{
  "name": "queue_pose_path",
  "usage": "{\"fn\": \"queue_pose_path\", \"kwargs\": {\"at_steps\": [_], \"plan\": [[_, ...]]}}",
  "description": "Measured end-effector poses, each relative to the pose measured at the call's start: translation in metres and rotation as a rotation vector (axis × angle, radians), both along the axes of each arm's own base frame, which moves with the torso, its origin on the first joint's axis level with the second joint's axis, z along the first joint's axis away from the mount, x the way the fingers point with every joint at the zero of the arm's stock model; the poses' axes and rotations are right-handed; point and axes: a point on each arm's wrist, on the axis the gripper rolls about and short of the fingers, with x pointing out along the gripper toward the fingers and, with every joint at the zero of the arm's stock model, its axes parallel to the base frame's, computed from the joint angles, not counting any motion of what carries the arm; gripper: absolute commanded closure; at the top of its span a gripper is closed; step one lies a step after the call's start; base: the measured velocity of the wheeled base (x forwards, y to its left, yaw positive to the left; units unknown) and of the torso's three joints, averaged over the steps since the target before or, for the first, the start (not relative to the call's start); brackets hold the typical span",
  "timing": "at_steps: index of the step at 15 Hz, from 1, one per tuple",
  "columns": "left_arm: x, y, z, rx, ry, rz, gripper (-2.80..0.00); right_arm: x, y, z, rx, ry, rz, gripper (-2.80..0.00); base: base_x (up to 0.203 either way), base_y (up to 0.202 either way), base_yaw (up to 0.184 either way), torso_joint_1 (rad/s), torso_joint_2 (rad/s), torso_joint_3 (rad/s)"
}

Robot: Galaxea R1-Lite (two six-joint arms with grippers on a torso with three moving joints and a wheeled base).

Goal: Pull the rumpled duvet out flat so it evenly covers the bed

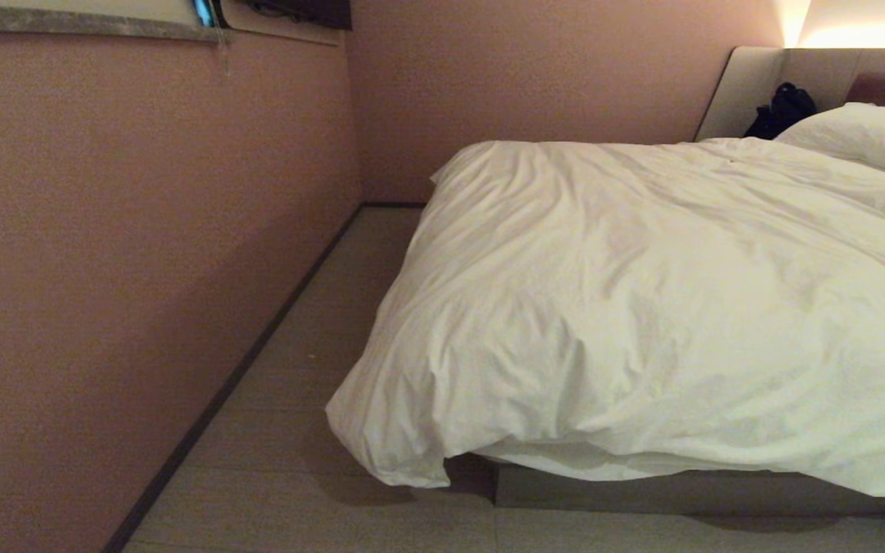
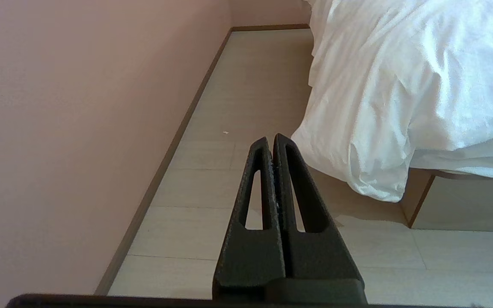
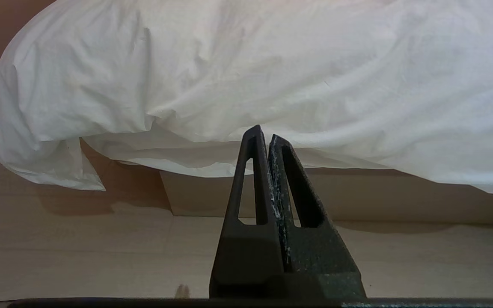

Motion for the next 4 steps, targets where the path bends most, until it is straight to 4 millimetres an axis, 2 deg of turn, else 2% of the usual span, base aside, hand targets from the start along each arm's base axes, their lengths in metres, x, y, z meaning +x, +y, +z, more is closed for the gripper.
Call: {"fn": "queue_pose_path", "kwargs": {"at_steps": [4], "plan": [[0.0,0.0,0.0,0.0,0.0,0.0,0.0,0.0,0.0,0.0001,-0.001,0.0,0.0,0.0,0.0,0.0,0.0,0.0,0.0,0.0]]}}
